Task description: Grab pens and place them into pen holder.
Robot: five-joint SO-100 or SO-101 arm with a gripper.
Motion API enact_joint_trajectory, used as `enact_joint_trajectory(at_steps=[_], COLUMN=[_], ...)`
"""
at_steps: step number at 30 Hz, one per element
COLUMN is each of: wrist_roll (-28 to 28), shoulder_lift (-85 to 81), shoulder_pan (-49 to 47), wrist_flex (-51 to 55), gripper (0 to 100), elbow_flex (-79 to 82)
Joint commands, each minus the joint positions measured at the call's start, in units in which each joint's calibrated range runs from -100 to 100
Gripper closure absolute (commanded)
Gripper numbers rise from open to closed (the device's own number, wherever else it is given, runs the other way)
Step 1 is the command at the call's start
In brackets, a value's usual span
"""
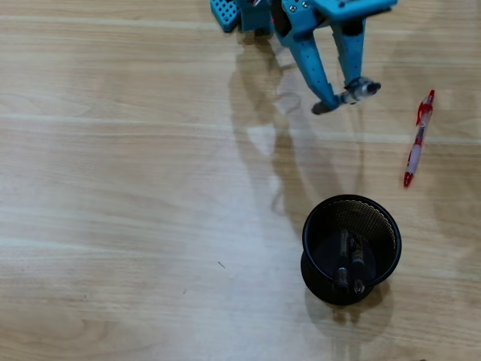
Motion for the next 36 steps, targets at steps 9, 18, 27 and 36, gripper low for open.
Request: enact_joint_trajectory(at_steps=[9, 18, 27, 36], wrist_roll=[-1.9, -4.4, -4.9, -4.8], shoulder_lift=[16.2, 26.5, 29.5, 27.5], shoulder_pan=[1.0, 2.1, 1.8, 0.6], wrist_flex=[-46.5, -50.2, -50.1, -49.0], gripper=[98, 98, 85, 90], elbow_flex=[-3.9, -3.4, -3.2, -2.9])
